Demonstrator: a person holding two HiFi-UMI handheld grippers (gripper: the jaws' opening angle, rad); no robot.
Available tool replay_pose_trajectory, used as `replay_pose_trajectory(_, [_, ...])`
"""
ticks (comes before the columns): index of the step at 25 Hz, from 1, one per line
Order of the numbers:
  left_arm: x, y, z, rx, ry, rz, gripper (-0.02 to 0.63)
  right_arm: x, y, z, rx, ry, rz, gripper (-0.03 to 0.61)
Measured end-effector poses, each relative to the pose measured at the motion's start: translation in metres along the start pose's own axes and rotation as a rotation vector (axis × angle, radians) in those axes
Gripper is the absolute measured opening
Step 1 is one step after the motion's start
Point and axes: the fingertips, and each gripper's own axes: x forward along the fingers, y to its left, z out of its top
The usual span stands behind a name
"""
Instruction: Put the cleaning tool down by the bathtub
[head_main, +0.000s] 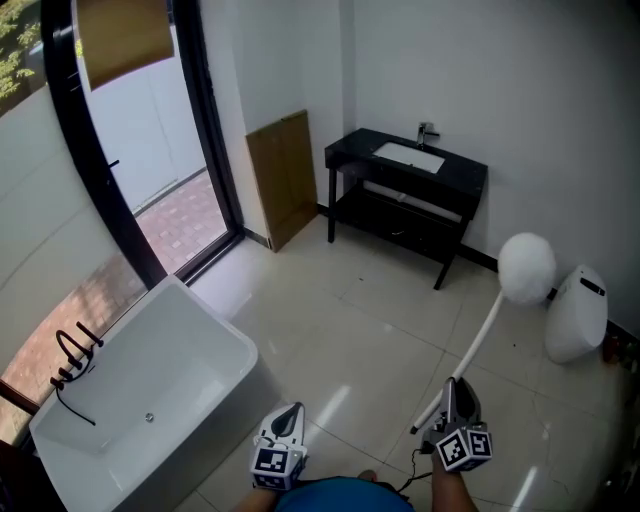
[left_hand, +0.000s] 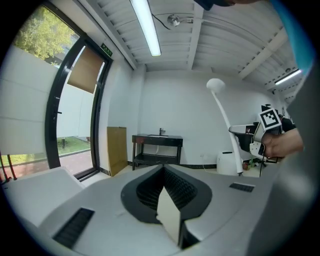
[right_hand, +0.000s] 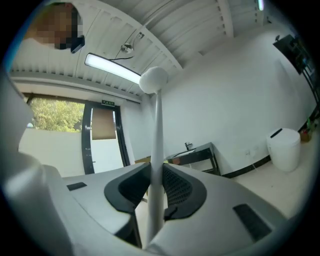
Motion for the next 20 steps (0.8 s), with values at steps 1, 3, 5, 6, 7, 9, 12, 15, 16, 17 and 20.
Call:
replay_pose_trajectory(1, [-0.005, 0.017, 0.001, -0.001, -0.006, 0.000, -0.003, 0.007, 0.019, -0.006, 0.045, -0.005, 0.011, 0.101])
replay_pose_trajectory(3, [-0.022, 0.053, 0.002, -0.002, -0.020, 0.013, -0.003, 0.017, 0.058, -0.023, 0.117, -0.004, 0.024, 0.101])
replay_pose_trajectory(5, [-0.044, 0.092, -0.006, -0.006, -0.018, 0.033, -0.003, 0.022, 0.100, -0.043, 0.138, 0.006, 0.043, 0.101])
replay_pose_trajectory(6, [-0.054, 0.113, -0.012, -0.011, -0.013, 0.049, -0.003, 0.028, 0.122, -0.053, 0.135, 0.008, 0.060, 0.101])
replay_pose_trajectory(7, [-0.062, 0.134, -0.016, -0.018, -0.013, 0.064, -0.003, 0.036, 0.144, -0.062, 0.134, 0.008, 0.082, 0.101])
replay_pose_trajectory(9, [-0.074, 0.167, -0.022, -0.031, -0.023, 0.090, -0.003, 0.055, 0.181, -0.079, 0.159, 0.019, 0.127, 0.101])
replay_pose_trajectory(12, [-0.094, 0.198, -0.036, -0.068, -0.006, 0.124, -0.003, 0.074, 0.220, -0.119, 0.281, 0.090, 0.154, 0.101])
replay_pose_trajectory(15, [-0.119, 0.227, -0.056, -0.089, 0.019, 0.154, -0.003, 0.081, 0.255, -0.182, 0.449, 0.194, 0.157, 0.101])
replay_pose_trajectory(16, [-0.127, 0.238, -0.063, -0.090, 0.029, 0.169, -0.003, 0.082, 0.270, -0.204, 0.500, 0.236, 0.162, 0.101])
replay_pose_trajectory(17, [-0.134, 0.248, -0.069, -0.091, 0.040, 0.185, -0.003, 0.083, 0.283, -0.227, 0.547, 0.283, 0.161, 0.101])
replay_pose_trajectory(20, [-0.147, 0.271, -0.081, -0.099, 0.067, 0.244, -0.003, 0.078, 0.305, -0.295, 0.656, 0.438, 0.123, 0.101])
